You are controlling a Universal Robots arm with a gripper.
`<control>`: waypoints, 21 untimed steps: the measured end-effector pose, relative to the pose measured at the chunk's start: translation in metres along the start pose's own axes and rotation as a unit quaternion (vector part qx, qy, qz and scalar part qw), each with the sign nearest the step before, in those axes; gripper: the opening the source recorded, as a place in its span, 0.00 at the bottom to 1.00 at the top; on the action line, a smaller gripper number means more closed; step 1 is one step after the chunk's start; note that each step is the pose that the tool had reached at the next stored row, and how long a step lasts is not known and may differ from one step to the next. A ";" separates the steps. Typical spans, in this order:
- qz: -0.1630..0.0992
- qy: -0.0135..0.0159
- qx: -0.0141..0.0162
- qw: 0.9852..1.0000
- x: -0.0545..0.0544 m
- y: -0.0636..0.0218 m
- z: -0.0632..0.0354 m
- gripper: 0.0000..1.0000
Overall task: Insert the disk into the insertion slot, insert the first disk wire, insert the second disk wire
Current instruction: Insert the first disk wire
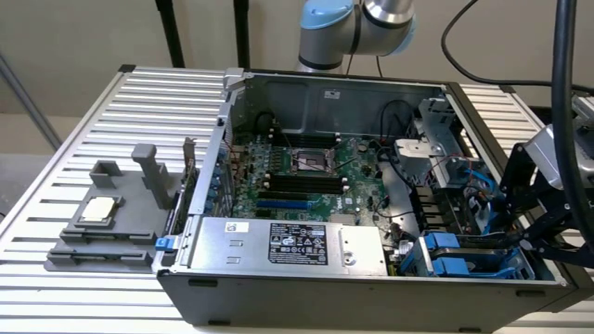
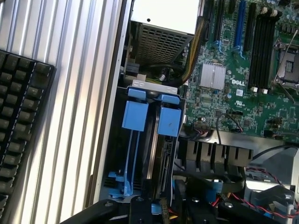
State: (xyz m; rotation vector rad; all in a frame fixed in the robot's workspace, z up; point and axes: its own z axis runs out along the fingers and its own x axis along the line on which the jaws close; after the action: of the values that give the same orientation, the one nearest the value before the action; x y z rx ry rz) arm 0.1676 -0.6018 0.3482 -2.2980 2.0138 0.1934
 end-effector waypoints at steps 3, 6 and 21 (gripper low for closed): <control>-0.002 -0.003 0.000 1.000 0.000 -0.0003 0.0011 0.34; -0.003 -0.004 0.000 1.000 0.000 -0.0013 0.0017 0.34; -0.010 -0.015 0.002 1.000 0.001 -0.0035 0.0040 0.34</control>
State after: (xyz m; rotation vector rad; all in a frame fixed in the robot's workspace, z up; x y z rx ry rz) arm 0.1710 -0.6018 0.3440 -2.2985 1.9751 0.2203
